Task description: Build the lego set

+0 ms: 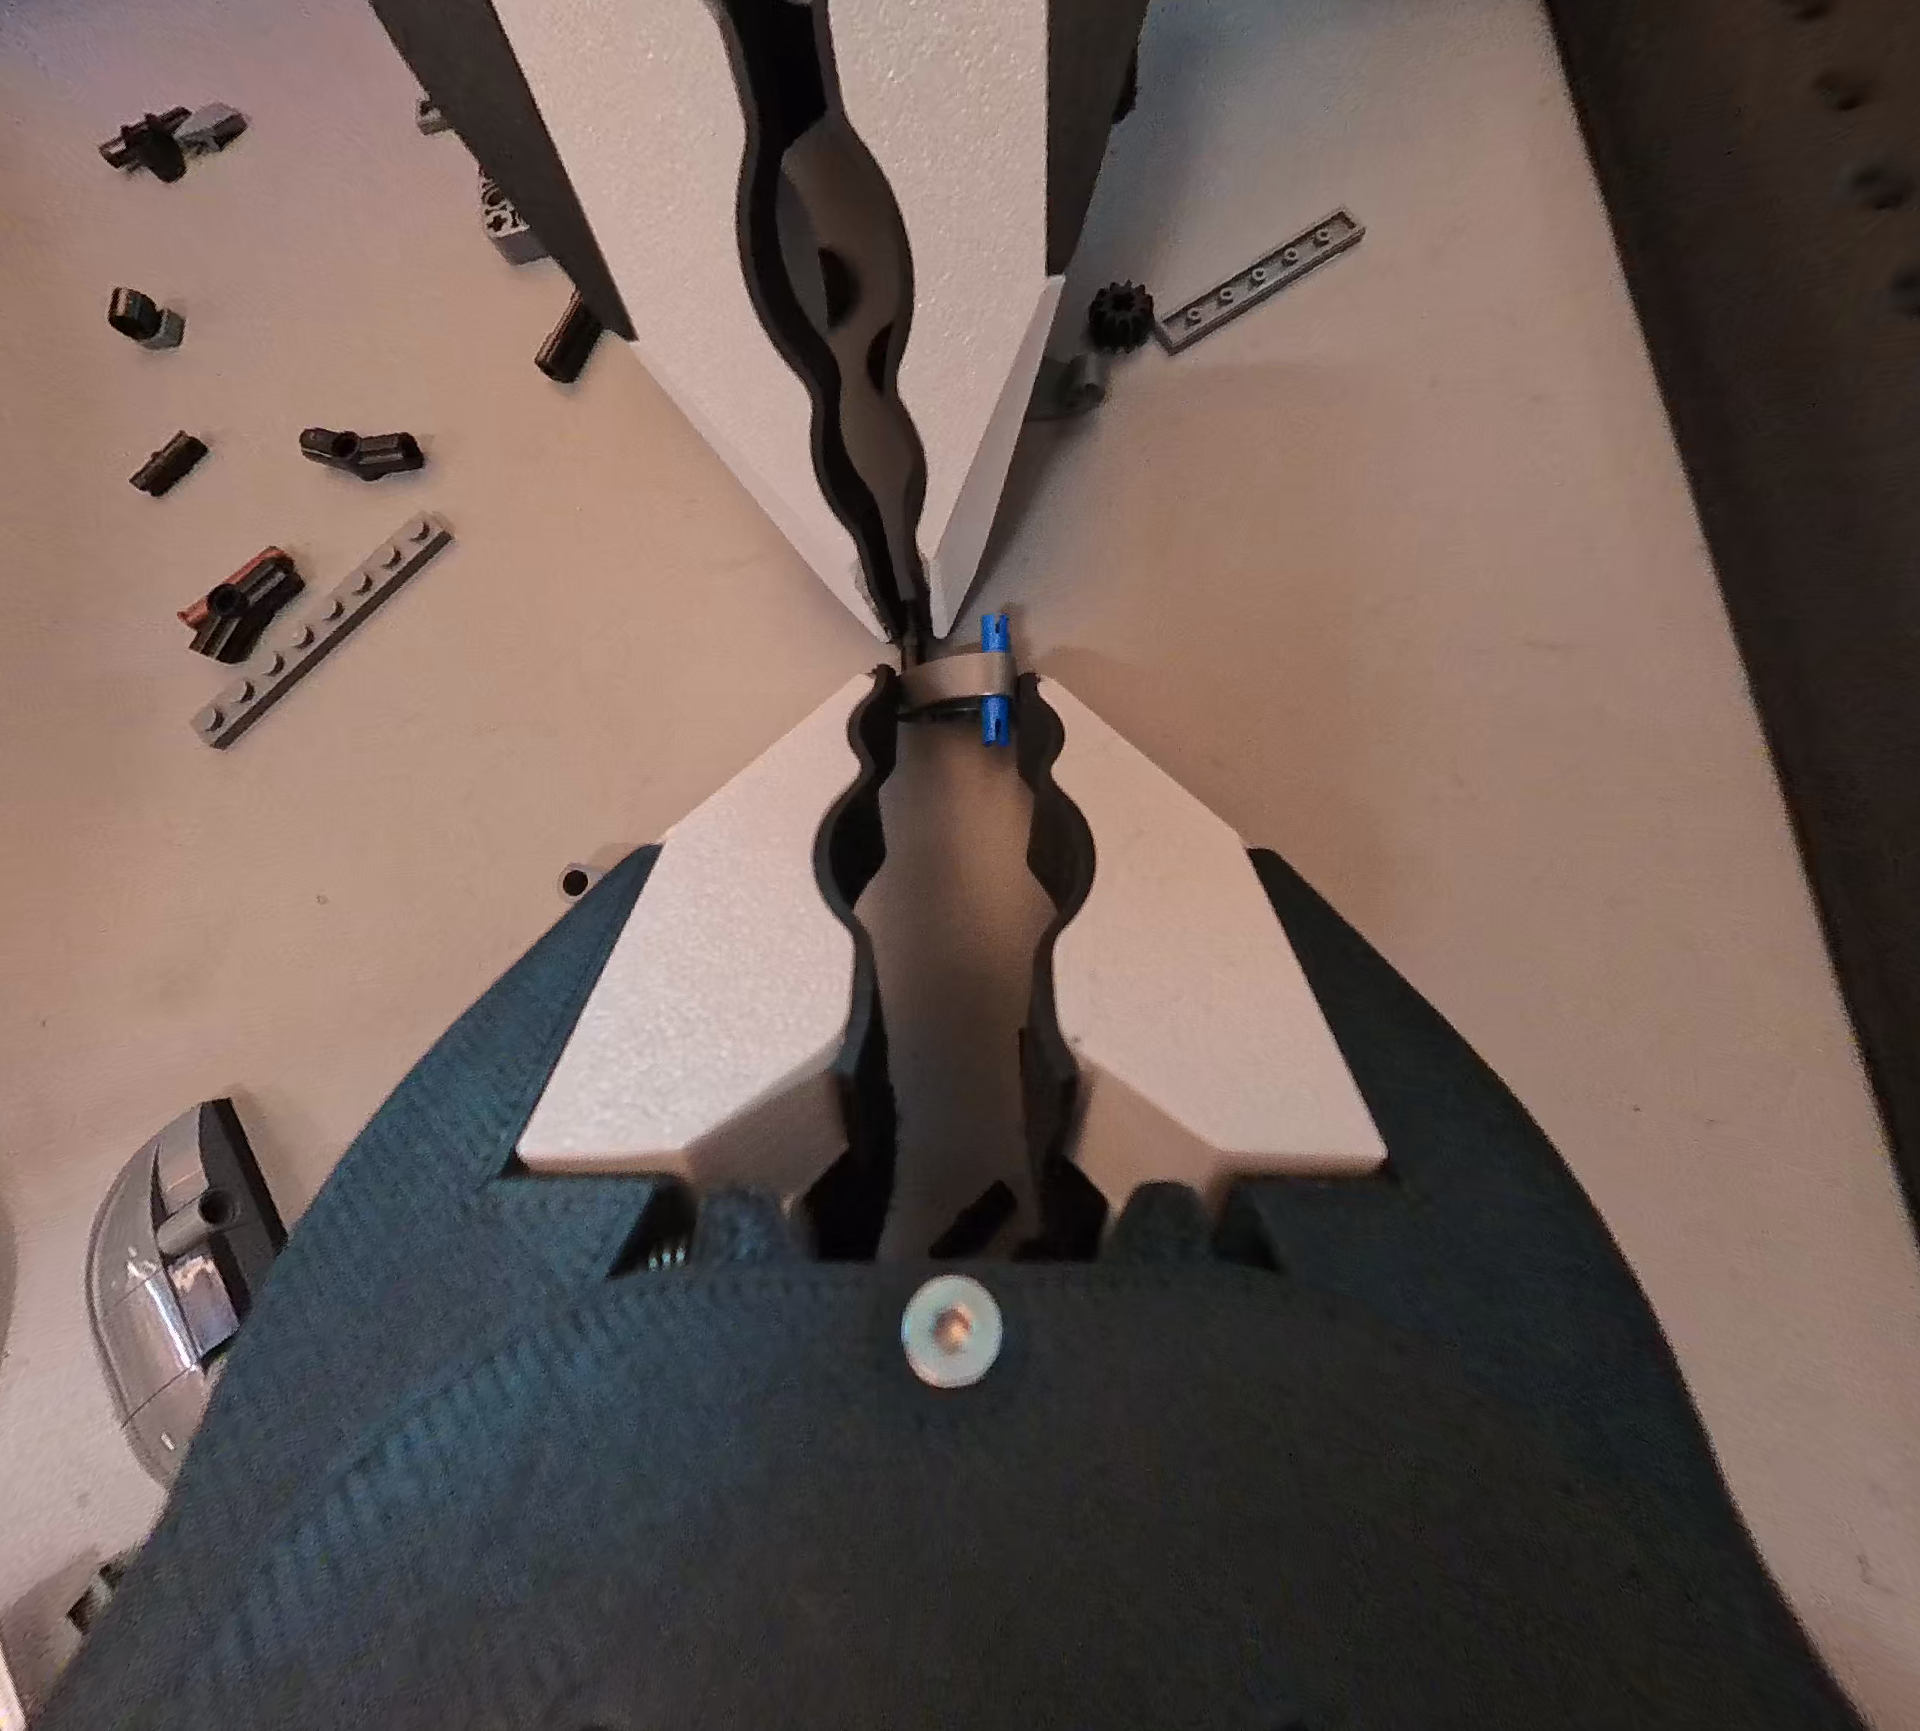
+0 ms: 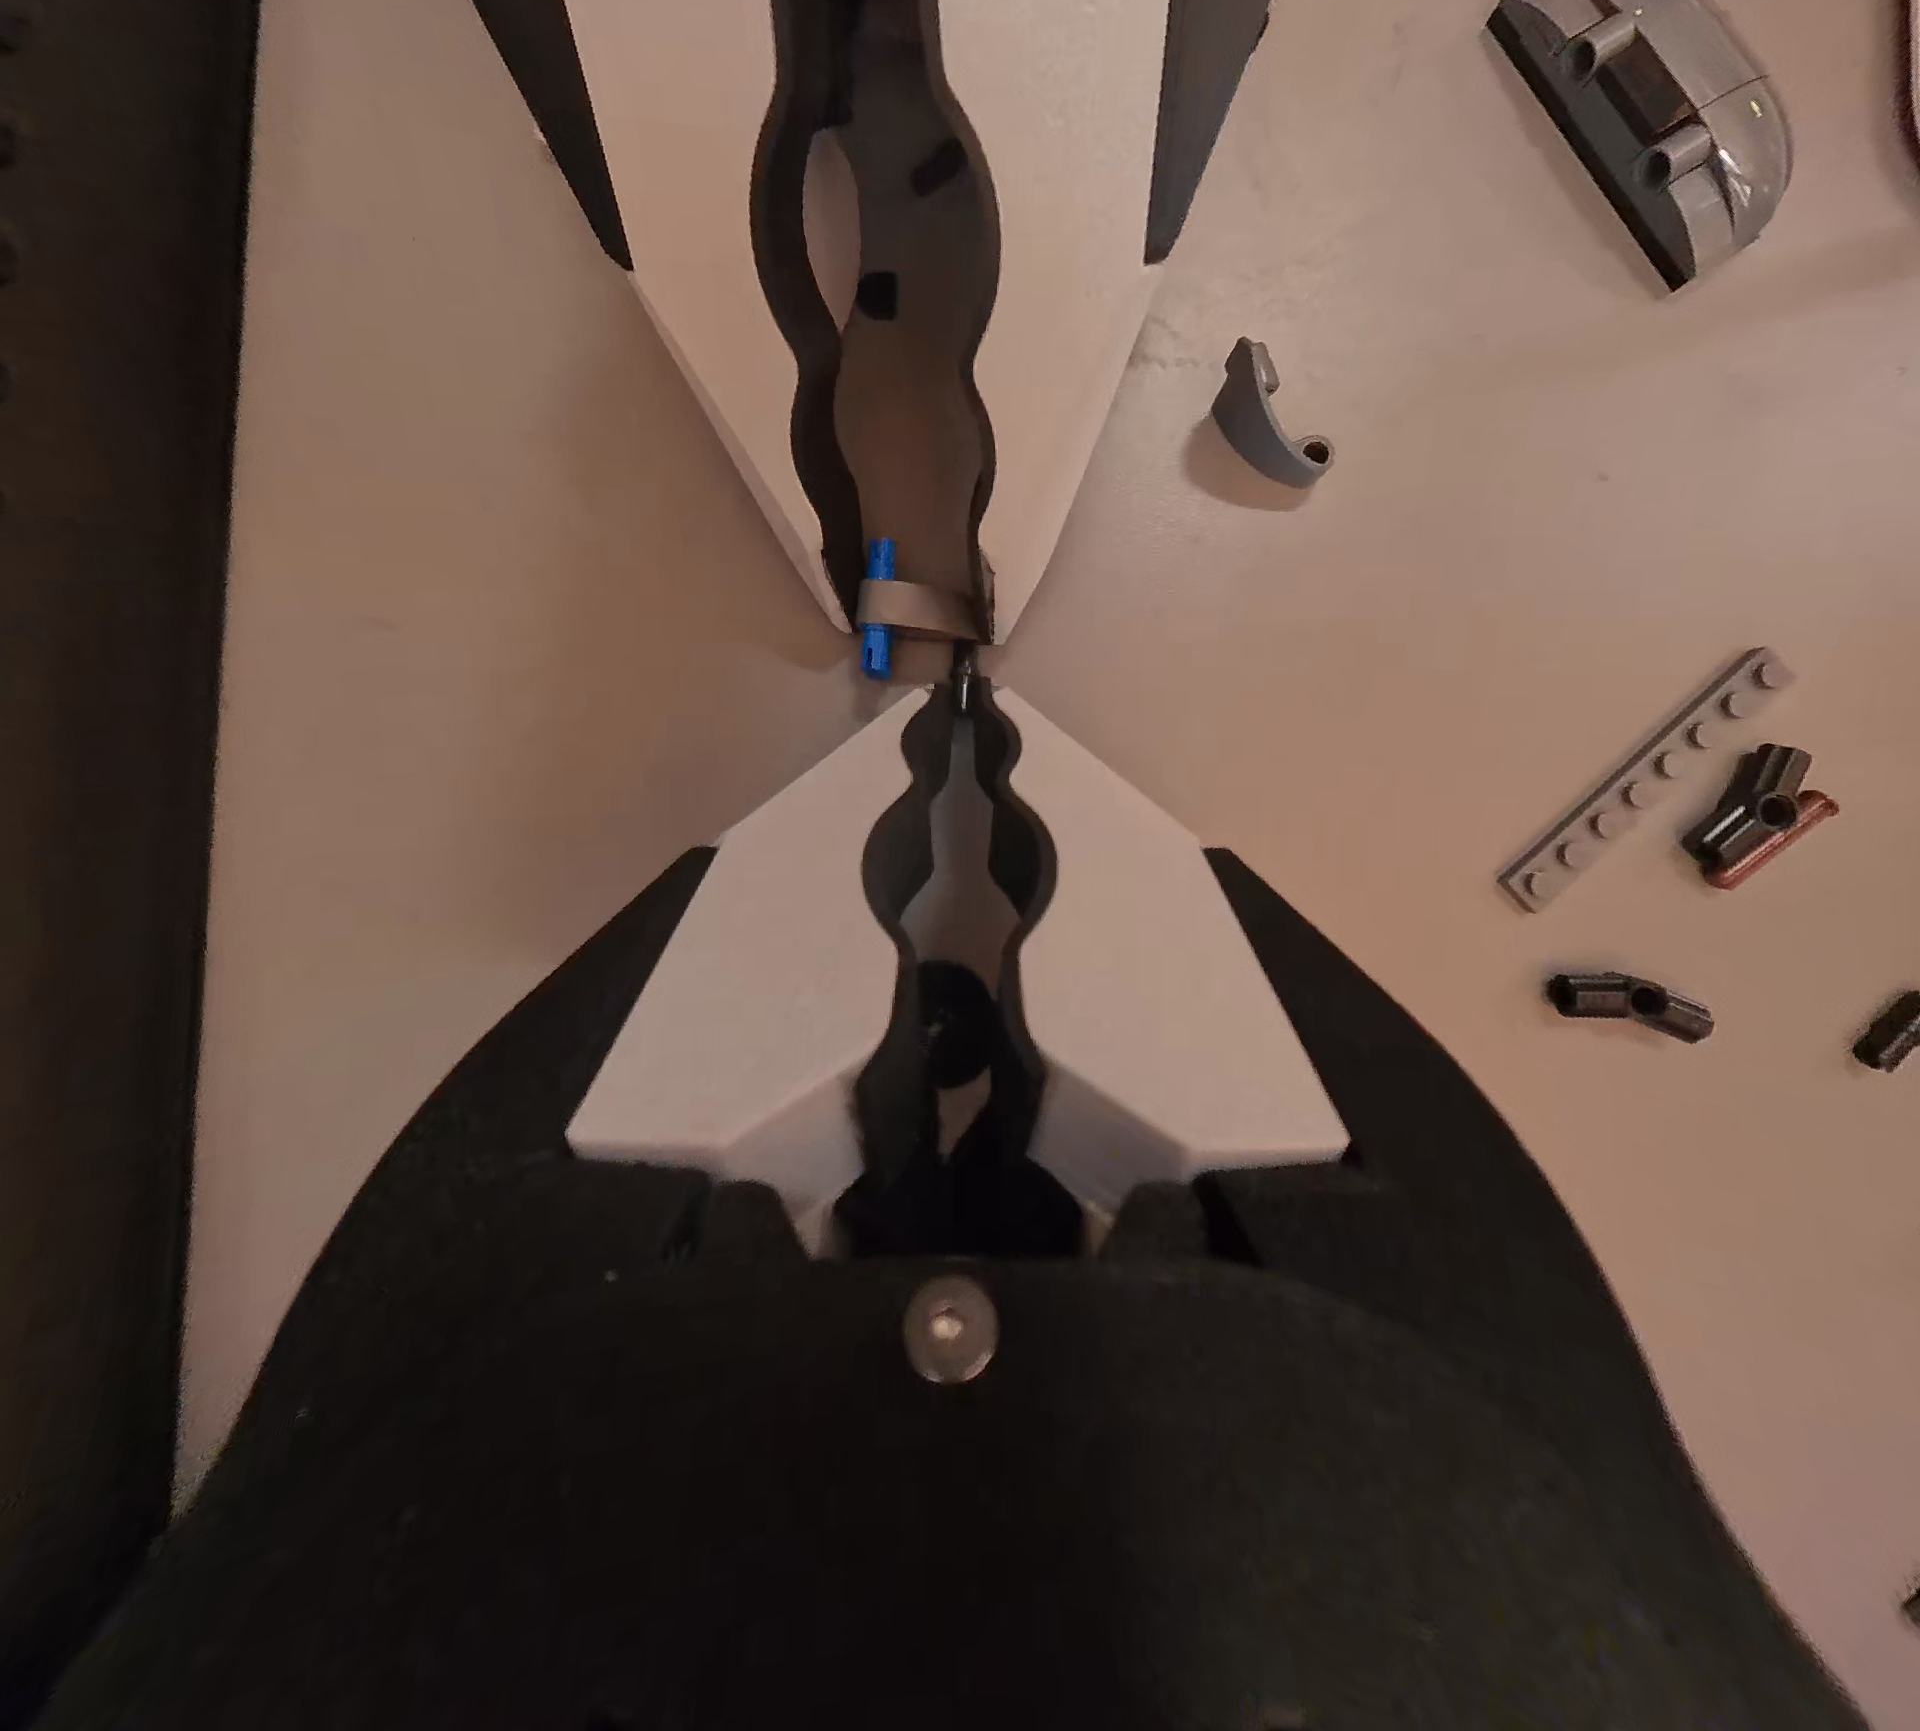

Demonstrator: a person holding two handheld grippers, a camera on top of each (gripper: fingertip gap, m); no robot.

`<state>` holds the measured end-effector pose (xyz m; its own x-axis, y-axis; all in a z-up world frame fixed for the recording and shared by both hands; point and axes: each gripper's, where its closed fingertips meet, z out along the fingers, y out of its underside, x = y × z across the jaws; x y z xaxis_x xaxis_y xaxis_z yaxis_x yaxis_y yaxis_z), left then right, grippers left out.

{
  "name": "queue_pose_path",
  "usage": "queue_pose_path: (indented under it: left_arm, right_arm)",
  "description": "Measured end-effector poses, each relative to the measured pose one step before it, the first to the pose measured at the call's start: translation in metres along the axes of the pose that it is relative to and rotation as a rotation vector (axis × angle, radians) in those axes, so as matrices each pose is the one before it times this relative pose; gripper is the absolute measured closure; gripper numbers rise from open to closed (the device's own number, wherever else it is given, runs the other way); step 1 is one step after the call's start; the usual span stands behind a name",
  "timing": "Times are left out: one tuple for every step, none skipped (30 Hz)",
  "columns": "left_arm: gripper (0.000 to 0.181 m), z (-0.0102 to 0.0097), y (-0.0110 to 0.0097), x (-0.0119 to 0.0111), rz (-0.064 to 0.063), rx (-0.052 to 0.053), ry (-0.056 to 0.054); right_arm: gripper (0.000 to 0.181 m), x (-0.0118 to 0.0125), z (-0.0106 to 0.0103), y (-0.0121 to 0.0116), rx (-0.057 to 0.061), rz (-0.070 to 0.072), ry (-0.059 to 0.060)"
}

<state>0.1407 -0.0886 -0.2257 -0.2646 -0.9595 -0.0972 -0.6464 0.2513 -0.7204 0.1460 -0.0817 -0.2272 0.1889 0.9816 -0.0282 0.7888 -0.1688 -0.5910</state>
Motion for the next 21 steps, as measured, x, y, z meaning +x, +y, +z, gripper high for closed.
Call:
queue_pose_path:
  left_arm:
    - [0.16,-0.00005,-0.00004,0.00004,-0.0025,0.0002,0.0027]
    - [0.16,0.00002,0.00003,-0.00002,-0.0015,-0.0001,0.0014]
    - [0.16,-0.00001,0.00003,0.00006,-0.0002,-0.0002,0.0003]
    - [0.16,0.00001,-0.00001,0.00002,0.0007,-0.0001,-0.0002]
    - [0.16,-0.00002,0.00003,0.00003,-0.0005,0.0,0.0006]
    - [0.16,0.0001,-0.00005,-0.00004,-0.0012,-0.0002,0.0009]
    - [0.16,0.00006,-0.00003,0.00001,-0.0003,-0.0002,0.0001]
    - [0.16,0.00012,0.00005,0.00004,-0.001,-0.0001,0.0006]
    - [0.16,0.00001,-0.00008,-0.00003,-0.0019,-0.0004,0.0014]
    - [0.16,0.00004,0.0,0.00007,-0.0006,-0.0005,0.0004]
    - [0.16,0.00006,-0.00004,0.00011,-0.0002,-0.0003,0.0002]
    - [0.16,0.00011,0.00007,0.00002,-0.0004,-0.0003,0.0007]
    - [0.16,-0.00002,0.00004,0.00007,0.0006,-0.0004,0.0001]
    - [0.16,-0.0001,0.00012,0.00012,0.0003,-0.0004,0.0008]
    - [0.16,-0.00004,0.00008,0.00015,-0.001,-0.0002,0.0019]
    - [0.16,-0.00005,0.0001,0.00006,-0.0013,-0.0003,0.0011]
    - [0.16,0.00018,-0.00001,0.00007,-0.0012,-0.0002,0.0009]
    - [0.16,-0.00005,0.00009,0.0,-0.0012,-0.0001,0.0014]
    - [0.16,-0.00001,0.00002,0.00004,0.0002,-0.0001,0.0004]
    - [0.159,0.00003,-0.00006,0.00008,0.0008,0.0001,-0.0004]
    - [0.159,0.00003,-0.00005,-0.00004,0.0008,0.0002,-0.0006]
  right_arm:
    - [0.179,-0.00007,0.0001,-0.00009,0.003,-0.0034,-0.0012]
    - [0.179,0.00008,-0.00002,-0.00012,0.0061,0.0015,-0.005]
    - [0.179,-0.00002,0.00002,0.00003,0.0048,0.003,-0.0048]
    - [0.179,-0.00001,-0.00002,0.0,0.0005,0.0004,-0.0007]
    - [0.179,-0.00002,0.00007,-0.00001,-0.0013,-0.0012,0.0011]
    - [0.179,0.00006,0.00002,0.0,-0.0007,0.0003,0.0]
    - [0.179,-0.00004,0.00004,-0.00003,-0.0004,0.0009,-0.0004]
    - [0.179,0.00005,0.0,0.0,0.0,-0.0019,-0.0006]
    - [0.179,0.00003,0.00004,-0.00007,0.0003,-0.001,-0.0017]
    - [0.179,0.00002,0.00001,-0.00015,-0.0007,0.001,-0.0005]
    - [0.179,-0.00002,0.00014,-0.00008,-0.0018,-0.0004,0.0024]
    - [0.179,-0.00011,0.0001,-0.0001,-0.0035,-0.0005,0.0043]
    - [0.179,0.00003,0.0001,-0.00014,-0.0065,0.0004,0.0064]
    - [0.18,-0.00012,0.00018,-0.00021,-0.0074,0.001,0.0075]
    - [0.18,-0.00009,0.00032,-0.00028,-0.0037,0.0054,0.0035]
    - [0.18,-0.00009,0.00017,-0.0003,0.0005,0.0097,-0.0012]
    - [0.18,-0.00009,-0.00002,-0.00006,0.0016,0.0064,-0.0007]
    - [0.18,0.00002,0.00008,-0.00002,0.001,0.0065,-0.0004]
    - [0.18,-0.00009,0.00005,-0.00015,0.0005,0.0097,-0.0015]
    - [0.18,0.0,0.00003,-0.00008,-0.0006,0.0086,-0.0013]
    - [0.18,-0.00004,0.00004,0.00003,-0.0019,0.0026,0.0015]
